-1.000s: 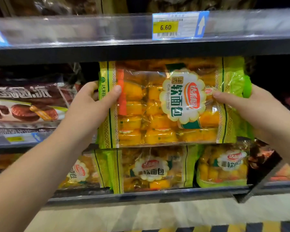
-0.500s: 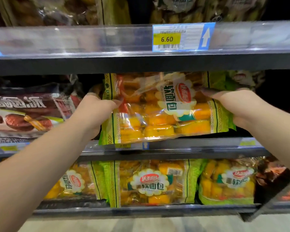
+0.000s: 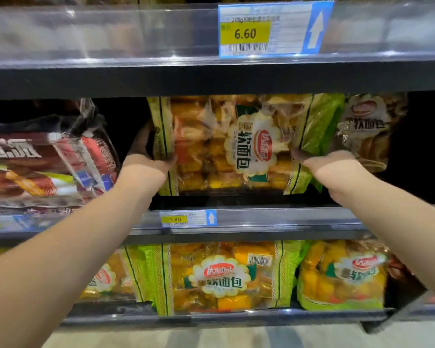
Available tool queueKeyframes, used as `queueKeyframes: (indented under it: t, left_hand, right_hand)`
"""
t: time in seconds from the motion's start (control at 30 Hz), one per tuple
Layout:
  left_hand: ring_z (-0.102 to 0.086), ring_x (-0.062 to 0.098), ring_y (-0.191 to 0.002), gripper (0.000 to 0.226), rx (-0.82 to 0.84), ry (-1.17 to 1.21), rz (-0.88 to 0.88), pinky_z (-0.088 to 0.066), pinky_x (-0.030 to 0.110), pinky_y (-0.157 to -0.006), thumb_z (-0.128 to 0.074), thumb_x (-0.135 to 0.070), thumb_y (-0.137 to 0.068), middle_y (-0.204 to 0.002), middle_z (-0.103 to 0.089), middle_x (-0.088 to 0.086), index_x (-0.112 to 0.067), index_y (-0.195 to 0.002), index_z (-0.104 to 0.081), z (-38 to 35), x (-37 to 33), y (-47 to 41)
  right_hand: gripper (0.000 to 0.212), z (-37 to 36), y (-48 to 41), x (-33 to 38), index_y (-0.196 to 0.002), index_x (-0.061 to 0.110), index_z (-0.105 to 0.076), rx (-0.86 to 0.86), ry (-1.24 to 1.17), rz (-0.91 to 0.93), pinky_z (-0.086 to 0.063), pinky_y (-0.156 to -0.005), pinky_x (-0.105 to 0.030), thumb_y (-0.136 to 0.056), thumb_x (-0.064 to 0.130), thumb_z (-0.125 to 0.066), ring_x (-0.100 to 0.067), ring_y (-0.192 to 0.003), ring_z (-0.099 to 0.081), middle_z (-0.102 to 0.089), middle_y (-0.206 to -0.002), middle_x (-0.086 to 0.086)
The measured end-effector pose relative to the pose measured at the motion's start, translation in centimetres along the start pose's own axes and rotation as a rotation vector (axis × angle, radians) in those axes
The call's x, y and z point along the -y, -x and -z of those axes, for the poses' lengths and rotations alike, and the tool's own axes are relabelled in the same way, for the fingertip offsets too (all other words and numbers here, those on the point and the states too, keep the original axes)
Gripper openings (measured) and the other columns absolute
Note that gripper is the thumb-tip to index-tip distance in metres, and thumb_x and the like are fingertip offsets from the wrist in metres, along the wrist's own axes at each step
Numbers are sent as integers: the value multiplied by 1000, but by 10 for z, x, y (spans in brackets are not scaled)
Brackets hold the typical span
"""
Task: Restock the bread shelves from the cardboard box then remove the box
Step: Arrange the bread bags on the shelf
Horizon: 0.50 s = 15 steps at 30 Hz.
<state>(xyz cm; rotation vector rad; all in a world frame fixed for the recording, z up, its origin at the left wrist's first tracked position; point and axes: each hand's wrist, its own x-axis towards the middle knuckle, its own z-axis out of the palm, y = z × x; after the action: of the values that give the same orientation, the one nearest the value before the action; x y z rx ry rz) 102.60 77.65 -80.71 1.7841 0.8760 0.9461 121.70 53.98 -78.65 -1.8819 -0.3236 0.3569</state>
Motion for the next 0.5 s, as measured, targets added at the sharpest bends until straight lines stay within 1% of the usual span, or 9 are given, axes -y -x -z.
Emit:
queueKeyframes:
  t: [0.07,0.1,0.17,0.2,0.3,0.33,0.4,0.43,0.5]
  left_hand:
    - [-52,22,-132,84,69,-69,61,-41,23,-103,-73,3,-89,-142,-53,1,-22,-158,-33,-3,9,6]
    - [-52,22,-131,83,102,-146,105,-39,21,-99,-73,1,-90,-139,-52,2,-19,-158,-30,-5,9,8]
    - [-53,29,-133,81,157,-351,160,-40,28,-101,-77,-13,-90,-144,-54,8,-14,-156,-29,-8,6,6]
    - [-52,32,-134,83,189,-459,188,-41,33,-104,-79,-21,-89,-146,-54,11,-11,-155,-29,-9,6,3]
    - [-50,35,-137,91,279,-789,223,-43,38,-108,-73,-51,-88,-150,-52,12,-10,-156,-30,-8,12,-7]
    - [-51,34,-136,90,296,-854,214,-44,38,-108,-69,-58,-88,-150,-53,10,-11,-156,-33,-9,14,-10]
    - [-52,33,-135,87,293,-855,182,-44,37,-105,-67,-59,-89,-149,-53,9,-14,-156,-34,-11,18,-14]
    - [-50,32,-137,90,302,-844,147,-43,36,-105,-66,-61,-89,-152,-50,9,-16,-158,-30,-13,19,-16]
    - [-46,31,-140,95,285,-811,104,-42,36,-105,-65,-66,-87,-155,-46,7,-21,-161,-24,-14,22,-20]
  right_hand:
    - [78,5,2,-10,-153,7,-40,15,88,-41,-37,-99,-31,-92,41,-73,-33,-136,-48,-55,-143,-11]
    - [74,6,2,-13,-150,4,-43,27,181,-45,-38,-95,-31,-93,40,-72,-35,-132,-51,-57,-136,-10]
    - [71,7,0,-15,-142,-1,-51,44,380,-17,-39,-85,-31,-92,45,-71,-39,-122,-57,-61,-127,-13]
    - [74,7,-2,-15,-139,0,-53,74,477,-37,-40,-83,-31,-89,51,-72,-39,-115,-59,-63,-124,-14]
    - [80,1,-12,-18,-133,8,-61,104,781,-30,-47,-77,-30,-83,71,-65,-31,-93,-59,-65,-107,-10]
    - [79,-2,-15,-17,-129,7,-63,89,839,-29,-47,-72,-30,-84,72,-62,-30,-89,-59,-65,-100,-10]
    - [76,-7,-21,-17,-126,7,-62,47,868,-36,-49,-64,-31,-87,71,-61,-30,-92,-66,-70,-97,-10]
    - [75,-9,-24,-18,-127,9,-60,32,831,-40,-53,-67,-31,-85,71,-63,-30,-94,-70,-72,-99,-10]
    - [80,-14,-32,-22,-131,12,-56,10,725,-45,-60,-82,-38,-79,71,-70,-31,-95,-72,-74,-104,-11]
